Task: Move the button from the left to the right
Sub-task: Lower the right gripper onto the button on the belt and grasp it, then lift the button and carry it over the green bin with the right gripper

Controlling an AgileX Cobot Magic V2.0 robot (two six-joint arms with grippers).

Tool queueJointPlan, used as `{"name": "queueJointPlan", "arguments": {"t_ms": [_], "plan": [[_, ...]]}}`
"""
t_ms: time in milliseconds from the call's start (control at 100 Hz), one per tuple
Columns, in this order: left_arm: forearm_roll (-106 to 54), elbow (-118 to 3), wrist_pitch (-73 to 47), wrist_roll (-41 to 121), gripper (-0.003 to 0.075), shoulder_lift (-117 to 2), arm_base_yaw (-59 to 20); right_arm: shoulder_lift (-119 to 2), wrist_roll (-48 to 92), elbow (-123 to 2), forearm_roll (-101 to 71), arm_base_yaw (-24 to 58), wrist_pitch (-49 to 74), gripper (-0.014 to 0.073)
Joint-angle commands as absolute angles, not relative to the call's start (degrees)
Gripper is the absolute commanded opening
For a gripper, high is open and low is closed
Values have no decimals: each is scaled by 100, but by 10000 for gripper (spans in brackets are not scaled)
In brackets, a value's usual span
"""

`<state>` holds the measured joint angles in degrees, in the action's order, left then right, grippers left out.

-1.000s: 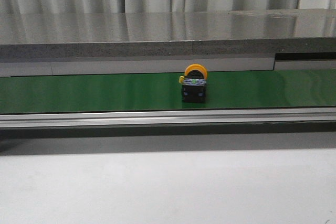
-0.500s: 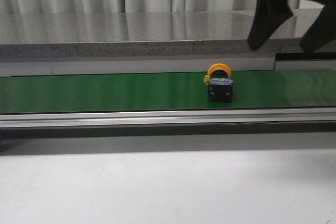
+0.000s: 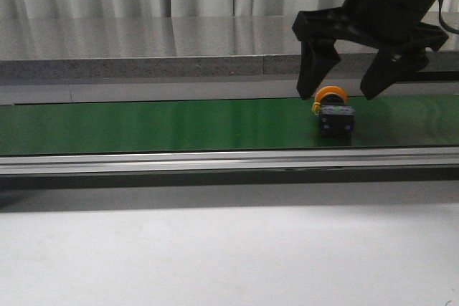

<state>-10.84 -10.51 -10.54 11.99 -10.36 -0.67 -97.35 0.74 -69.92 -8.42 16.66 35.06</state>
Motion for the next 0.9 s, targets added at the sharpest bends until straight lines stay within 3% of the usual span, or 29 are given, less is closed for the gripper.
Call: {"name": "queueJointPlan", "arguments": {"t_ms": [0, 110, 180, 350, 420, 630, 890], "plan": [[-1161, -1214, -550, 1180, -21, -1077, -95, -9670, 138, -7220, -682, 1643, 3255, 633], [-1161, -1214, -550, 1180, -21, -1077, -95, -9861, 134, -7251, -587, 1632, 3322, 624], [-1161, -1214, -550, 1180, -21, -1077, -95, -9940, 123, -7257, -575, 1632, 3361, 545], [-1161, -1214, -550, 1180, -21, -1077, -95, -9927, 38, -7258, -575, 1632, 3512, 129], [-1161, -1214, -550, 1180, -20, -1077, -95, -9854, 38, -7264, -548, 1632, 3563, 31], [-1161, -1214, -550, 1180, -20, -1077, -95, -9338, 38, -7270, -86, 1427, 3743, 10], [-1161, -1214, -550, 1180, -21, -1077, -95, -8683, 38, -7270, 337, -8, 3824, -10]]}}
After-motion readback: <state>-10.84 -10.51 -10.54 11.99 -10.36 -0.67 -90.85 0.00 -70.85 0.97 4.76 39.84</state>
